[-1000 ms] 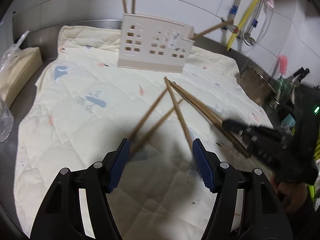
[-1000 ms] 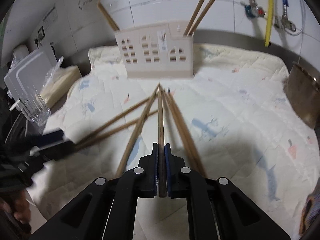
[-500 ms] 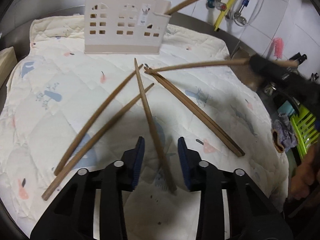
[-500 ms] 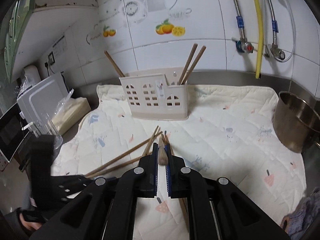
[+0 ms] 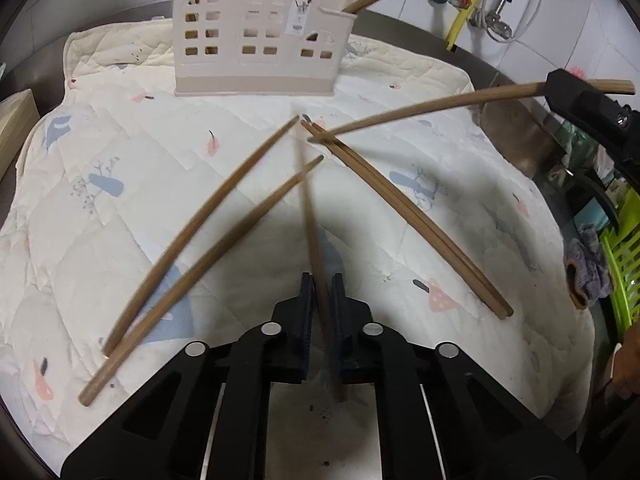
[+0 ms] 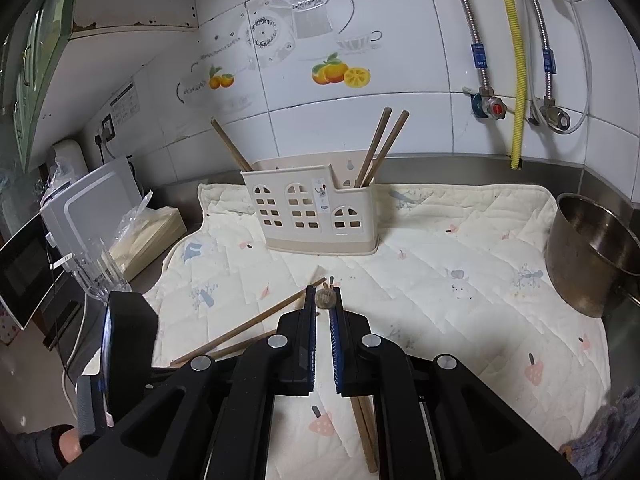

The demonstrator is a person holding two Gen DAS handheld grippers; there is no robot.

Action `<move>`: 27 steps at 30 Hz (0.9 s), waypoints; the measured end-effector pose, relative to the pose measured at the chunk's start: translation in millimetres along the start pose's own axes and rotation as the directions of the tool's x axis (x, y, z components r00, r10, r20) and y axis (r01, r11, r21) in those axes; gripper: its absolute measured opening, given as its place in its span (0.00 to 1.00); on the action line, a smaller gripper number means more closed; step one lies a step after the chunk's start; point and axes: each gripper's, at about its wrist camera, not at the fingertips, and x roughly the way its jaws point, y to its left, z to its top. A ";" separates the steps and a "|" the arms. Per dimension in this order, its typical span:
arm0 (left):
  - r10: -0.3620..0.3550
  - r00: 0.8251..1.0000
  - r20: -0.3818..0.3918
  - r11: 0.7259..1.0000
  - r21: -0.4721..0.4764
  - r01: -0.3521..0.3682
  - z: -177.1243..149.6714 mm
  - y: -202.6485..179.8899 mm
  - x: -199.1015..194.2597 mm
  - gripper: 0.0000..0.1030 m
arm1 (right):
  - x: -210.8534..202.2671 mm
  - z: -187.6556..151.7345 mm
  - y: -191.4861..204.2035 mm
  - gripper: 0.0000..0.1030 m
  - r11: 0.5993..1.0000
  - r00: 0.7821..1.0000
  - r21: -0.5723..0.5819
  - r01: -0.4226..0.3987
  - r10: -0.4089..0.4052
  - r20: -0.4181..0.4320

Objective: Organize utensils
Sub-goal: 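Lift the chopstick with the right gripper toward the holder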

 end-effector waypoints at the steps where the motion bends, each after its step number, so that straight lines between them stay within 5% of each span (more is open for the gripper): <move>1: 0.002 1.000 0.007 1.000 0.000 -0.002 1.0 1.4 -3.4 0.06 | -0.3 1.7 -0.3 0.06 1.000 1.000 0.000 0.002 -0.002 0.003; 16: 0.069 0.972 0.224 0.994 0.063 -0.085 57.4 31.4 -87.4 0.05 | 7.9 43.1 2.3 0.06 0.997 0.999 -0.068 -0.036 0.035 -0.012; 27: -0.011 0.958 0.286 0.992 0.121 -0.025 114.4 33.2 -117.0 0.05 | 9.9 98.8 17.2 0.06 0.985 0.997 -0.155 -0.075 0.072 -0.022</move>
